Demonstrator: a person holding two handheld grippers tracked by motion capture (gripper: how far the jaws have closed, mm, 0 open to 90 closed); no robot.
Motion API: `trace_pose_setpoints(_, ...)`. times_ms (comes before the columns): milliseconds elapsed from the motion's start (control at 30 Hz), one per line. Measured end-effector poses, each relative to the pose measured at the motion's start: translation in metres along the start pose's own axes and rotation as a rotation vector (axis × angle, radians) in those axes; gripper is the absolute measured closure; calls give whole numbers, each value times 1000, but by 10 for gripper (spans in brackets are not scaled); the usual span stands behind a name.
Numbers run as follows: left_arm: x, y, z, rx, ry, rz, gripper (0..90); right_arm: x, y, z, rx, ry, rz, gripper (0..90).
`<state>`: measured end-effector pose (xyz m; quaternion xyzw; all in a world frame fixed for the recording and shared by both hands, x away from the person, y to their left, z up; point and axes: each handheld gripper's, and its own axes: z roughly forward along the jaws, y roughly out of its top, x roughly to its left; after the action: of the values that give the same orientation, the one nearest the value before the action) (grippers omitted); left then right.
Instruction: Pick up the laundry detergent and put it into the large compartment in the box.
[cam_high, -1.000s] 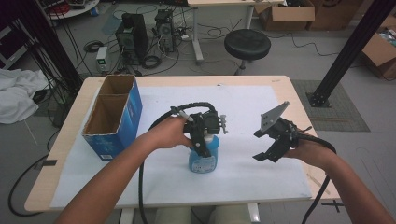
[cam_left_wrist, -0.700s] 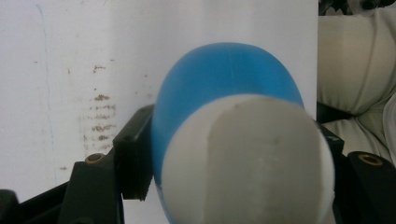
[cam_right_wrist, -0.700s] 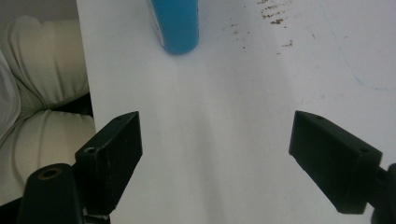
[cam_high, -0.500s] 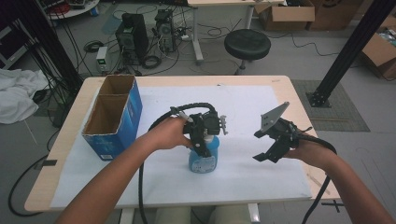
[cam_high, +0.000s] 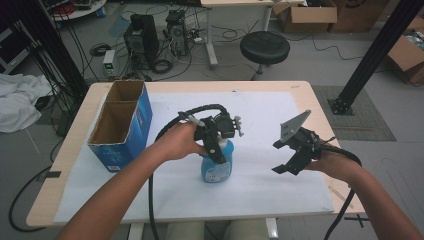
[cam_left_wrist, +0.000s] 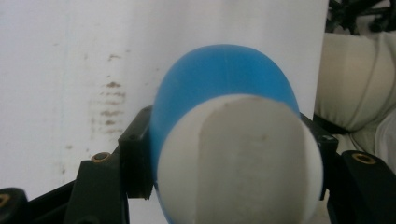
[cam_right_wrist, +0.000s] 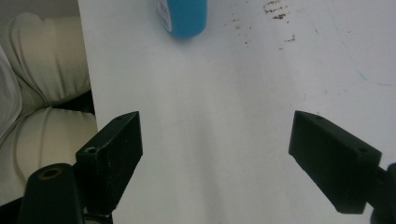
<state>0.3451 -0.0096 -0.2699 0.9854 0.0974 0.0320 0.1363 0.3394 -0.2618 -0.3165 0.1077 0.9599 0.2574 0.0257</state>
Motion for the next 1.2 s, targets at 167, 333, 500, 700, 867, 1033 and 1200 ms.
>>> trace_pose_setpoints(167,2,2,-18,3,34,-73,378,1,0,-1,1,-1,-6,172)
trace_pose_setpoints(333,6,2,-30,13,48,-156,378,3,-1,-4,0,-1,-12,173)
trace_pose_setpoints(500,10,2,-42,39,63,-250,379,6,-3,-6,5,-4,-15,174)
trace_pose_setpoints(700,17,-1,-57,57,77,-336,379,7,-3,-9,5,-5,-17,175)
trace_pose_setpoints(867,24,-6,-69,66,102,-420,379,8,-2,-9,6,-5,-23,175)
trace_pose_setpoints(1033,30,-12,-79,72,132,-516,379,7,0,-8,10,0,-33,176)
trace_pose_setpoints(1200,34,-17,-89,72,157,-594,380,5,6,-9,10,6,-58,177)
